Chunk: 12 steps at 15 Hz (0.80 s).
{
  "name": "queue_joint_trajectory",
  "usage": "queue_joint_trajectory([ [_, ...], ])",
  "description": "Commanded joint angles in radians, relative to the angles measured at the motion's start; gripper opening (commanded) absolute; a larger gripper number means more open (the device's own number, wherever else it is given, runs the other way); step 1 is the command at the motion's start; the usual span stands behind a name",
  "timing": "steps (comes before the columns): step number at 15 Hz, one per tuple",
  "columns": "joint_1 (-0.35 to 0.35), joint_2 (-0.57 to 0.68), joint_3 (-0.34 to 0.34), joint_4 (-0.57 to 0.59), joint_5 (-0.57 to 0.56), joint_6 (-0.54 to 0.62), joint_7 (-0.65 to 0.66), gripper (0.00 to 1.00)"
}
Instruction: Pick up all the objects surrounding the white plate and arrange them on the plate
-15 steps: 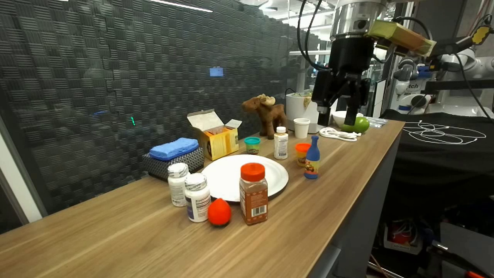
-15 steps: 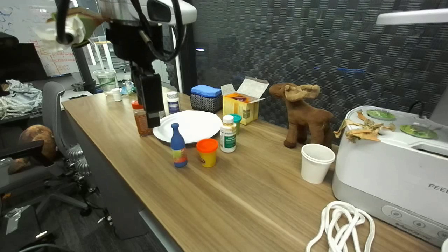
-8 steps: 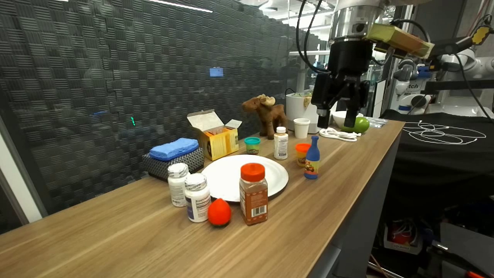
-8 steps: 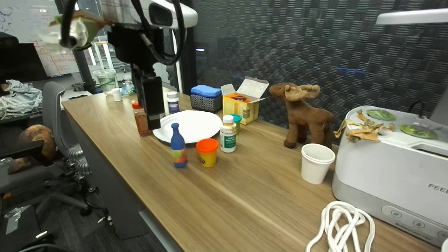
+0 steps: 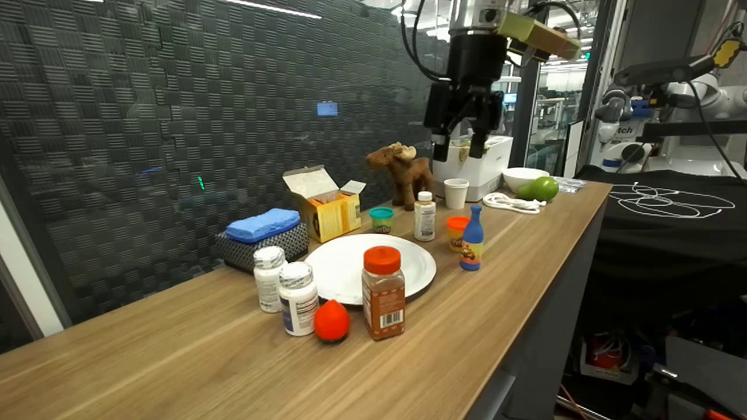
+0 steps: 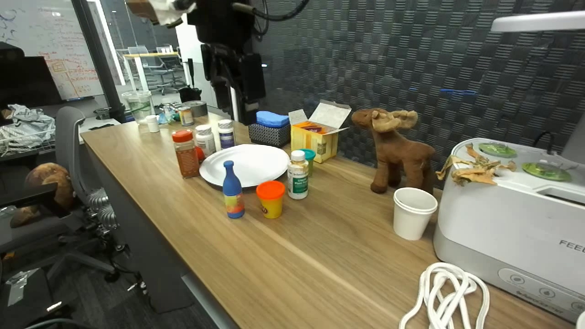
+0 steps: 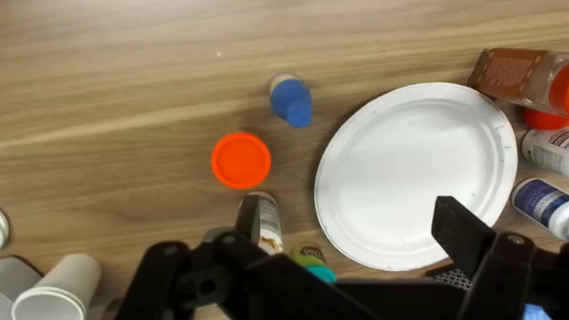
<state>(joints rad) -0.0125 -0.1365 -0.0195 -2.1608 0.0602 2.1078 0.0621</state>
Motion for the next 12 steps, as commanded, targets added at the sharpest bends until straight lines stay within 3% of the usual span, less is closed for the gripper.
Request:
queue_joint_trajectory([
  [1,0.005,0.027,0.003,0.036,0.009,-0.002,-0.031,1.00],
  [4,0.015,0.084,0.006,0.100,0.025,-0.005,-0.072,1.00],
  [12,0.016,0.092,0.006,0.111,0.025,-0.009,-0.083,1.00],
])
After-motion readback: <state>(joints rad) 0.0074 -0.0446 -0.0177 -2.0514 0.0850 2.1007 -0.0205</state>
